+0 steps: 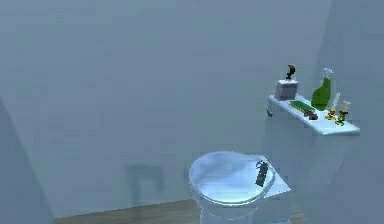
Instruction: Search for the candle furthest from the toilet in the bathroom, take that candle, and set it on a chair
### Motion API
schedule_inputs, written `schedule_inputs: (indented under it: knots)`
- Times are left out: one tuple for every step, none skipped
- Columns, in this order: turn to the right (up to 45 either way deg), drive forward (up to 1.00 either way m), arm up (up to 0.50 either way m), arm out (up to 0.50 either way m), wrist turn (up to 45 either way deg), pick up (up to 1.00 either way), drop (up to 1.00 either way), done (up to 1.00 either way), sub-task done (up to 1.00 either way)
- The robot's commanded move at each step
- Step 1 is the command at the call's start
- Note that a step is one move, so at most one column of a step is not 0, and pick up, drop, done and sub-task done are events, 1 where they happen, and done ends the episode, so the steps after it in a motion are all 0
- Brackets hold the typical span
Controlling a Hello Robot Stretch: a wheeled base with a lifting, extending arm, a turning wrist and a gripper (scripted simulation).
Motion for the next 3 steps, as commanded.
schedule_inputs:
  knots:
    - [45.0, 0.0, 0.0, 0.0, 0.0, 0.0, 0.0, 0.0, 0.0]
    - [33.0, 0.0, 0.0, 0.0, 0.0, 0.0, 0.0, 0.0, 0.0]
    - [0.0, 0.1, 0.0, 0.0, 0.0, 0.0, 0.0, 0.0, 0.0]
